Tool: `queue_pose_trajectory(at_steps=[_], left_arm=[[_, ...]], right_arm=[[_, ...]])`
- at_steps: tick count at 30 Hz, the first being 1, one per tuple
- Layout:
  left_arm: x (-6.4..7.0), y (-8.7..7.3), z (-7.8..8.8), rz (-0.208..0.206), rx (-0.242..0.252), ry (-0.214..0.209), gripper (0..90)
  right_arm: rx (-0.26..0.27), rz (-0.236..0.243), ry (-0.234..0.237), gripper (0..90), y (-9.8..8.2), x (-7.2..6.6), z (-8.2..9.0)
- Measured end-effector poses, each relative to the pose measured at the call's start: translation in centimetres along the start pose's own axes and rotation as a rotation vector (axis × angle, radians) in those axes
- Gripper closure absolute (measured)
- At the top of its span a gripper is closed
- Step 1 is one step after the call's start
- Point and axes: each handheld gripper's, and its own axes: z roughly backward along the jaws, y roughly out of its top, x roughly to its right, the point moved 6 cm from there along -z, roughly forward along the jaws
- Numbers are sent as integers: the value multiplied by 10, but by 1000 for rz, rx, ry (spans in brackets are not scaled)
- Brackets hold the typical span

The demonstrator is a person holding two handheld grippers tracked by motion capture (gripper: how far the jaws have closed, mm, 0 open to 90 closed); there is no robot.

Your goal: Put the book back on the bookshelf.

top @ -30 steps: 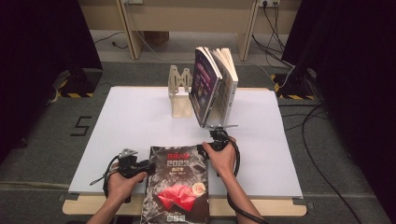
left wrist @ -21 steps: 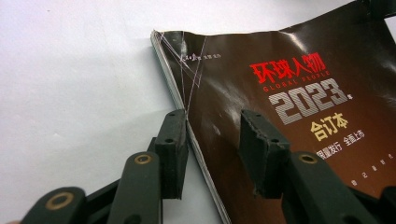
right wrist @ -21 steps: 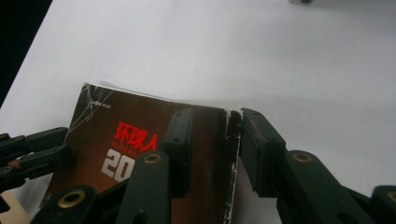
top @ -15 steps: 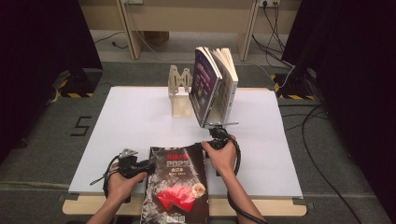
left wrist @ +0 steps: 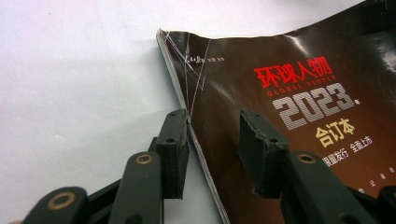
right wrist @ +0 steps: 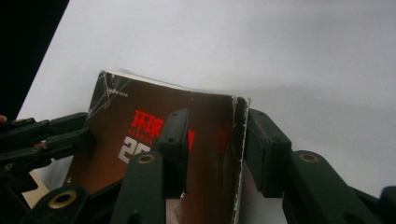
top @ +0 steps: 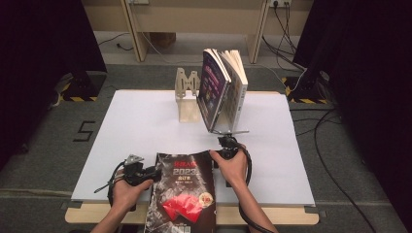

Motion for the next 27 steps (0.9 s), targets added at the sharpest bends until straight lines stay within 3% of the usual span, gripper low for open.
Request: queue_pose_trajectory(at_steps=[2, 5, 7, 13, 14, 16, 22, 27], left_arm=[[0, 0, 0, -1, 2, 1, 618], [1, 0, -1, 4, 8, 2, 618], [1, 0, -1, 4, 9, 2, 618], [0, 0, 0, 6, 6, -1, 618], [0, 0, 0, 11, 10, -5, 618], [0, 0, 0, 16, 11, -7, 619], [-4, 5, 4, 75, 31, -49, 619], [-5, 15, 13, 69, 73, -37, 611]], right_arm=[[-13, -20, 7, 616, -5, 8, -4], [-73, -42, 28, 612, -14, 10, -11], [-74, -38, 28, 620, -16, 11, -13], [-97, -23, 1, 760, -15, 7, -14], [-106, -11, 15, 837, -12, 3, -11], [-103, -10, 36, 861, -10, -1, -7], [-34, -28, 82, 867, -4, -6, 6], [47, -6, 98, 867, 9, -18, 23]])
